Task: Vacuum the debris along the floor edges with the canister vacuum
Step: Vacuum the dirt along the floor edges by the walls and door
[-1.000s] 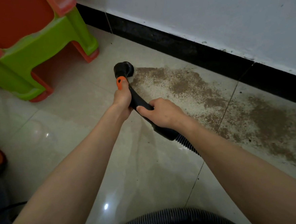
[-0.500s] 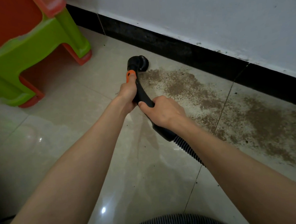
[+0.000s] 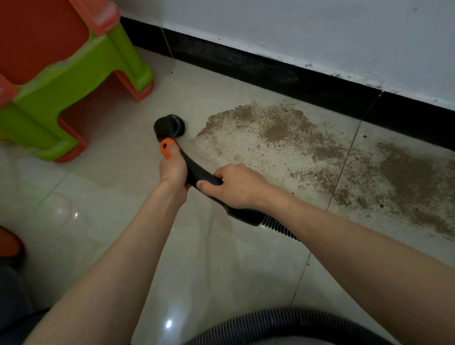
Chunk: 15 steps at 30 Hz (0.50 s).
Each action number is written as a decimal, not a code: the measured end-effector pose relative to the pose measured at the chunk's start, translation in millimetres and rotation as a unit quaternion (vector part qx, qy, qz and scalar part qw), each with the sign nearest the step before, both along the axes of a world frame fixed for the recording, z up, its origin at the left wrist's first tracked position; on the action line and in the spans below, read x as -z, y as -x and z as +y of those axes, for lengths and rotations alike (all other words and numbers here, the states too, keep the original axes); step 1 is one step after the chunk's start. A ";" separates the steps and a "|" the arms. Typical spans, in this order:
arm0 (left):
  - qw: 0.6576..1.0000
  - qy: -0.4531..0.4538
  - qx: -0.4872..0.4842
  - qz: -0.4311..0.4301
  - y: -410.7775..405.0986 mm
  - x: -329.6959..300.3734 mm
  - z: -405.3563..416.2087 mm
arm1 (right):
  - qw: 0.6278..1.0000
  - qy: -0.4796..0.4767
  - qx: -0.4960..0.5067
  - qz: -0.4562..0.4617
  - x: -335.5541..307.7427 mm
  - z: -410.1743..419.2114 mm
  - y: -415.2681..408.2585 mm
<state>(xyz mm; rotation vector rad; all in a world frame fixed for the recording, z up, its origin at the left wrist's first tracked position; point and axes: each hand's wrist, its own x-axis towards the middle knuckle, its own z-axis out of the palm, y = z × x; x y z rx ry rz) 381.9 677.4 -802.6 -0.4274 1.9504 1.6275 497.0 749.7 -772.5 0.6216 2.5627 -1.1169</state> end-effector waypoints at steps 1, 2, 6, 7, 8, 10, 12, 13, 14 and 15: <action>1.000 -0.001 -0.008 -0.004 -5.9 0.2 -6.9 | 1.000 -0.009 -0.012 -0.004 -1.1 -3.9 -3.9; 1.000 -0.003 -0.016 -0.009 -11.6 0.3 -12.7 | 1.000 -0.018 -0.024 -0.007 -2.5 -7.2 -7.8; 0.999 -0.021 -0.035 -0.035 -31.6 -5.1 -26.0 | 0.998 -0.029 -0.053 -0.021 -11.2 -14.0 -22.9; 0.998 -0.022 -0.034 -0.039 -35.6 -7.0 -27.1 | 0.998 -0.027 -0.055 -0.024 -13.7 -14.1 -26.7; 0.998 -0.024 -0.032 -0.044 -39.5 -8.5 -27.6 | 0.998 -0.025 -0.057 -0.027 -15.9 -13.6 -30.6; 0.998 -0.034 -0.021 -0.055 -47.0 -12.1 -25.8 | 0.998 -0.018 -0.056 -0.031 -20.7 -10.3 -38.3; 0.997 -0.045 -0.007 -0.062 -53.3 -15.8 -20.6 | 0.998 -0.014 -0.049 -0.032 -25.4 -4.0 -44.9; 0.997 -0.048 -0.003 -0.064 -55.6 -17.6 -16.8 | 0.998 -0.014 -0.044 -0.031 -27.2 -0.1 -47.5; 0.997 -0.051 0.000 -0.066 -57.4 -19.1 -12.9 | 0.999 -0.013 -0.038 -0.030 -28.5 3.9 -49.5; 0.996 -0.055 0.002 -0.068 -58.8 -20.2 -9.2 | 0.999 -0.011 -0.033 -0.029 -29.7 7.4 -51.2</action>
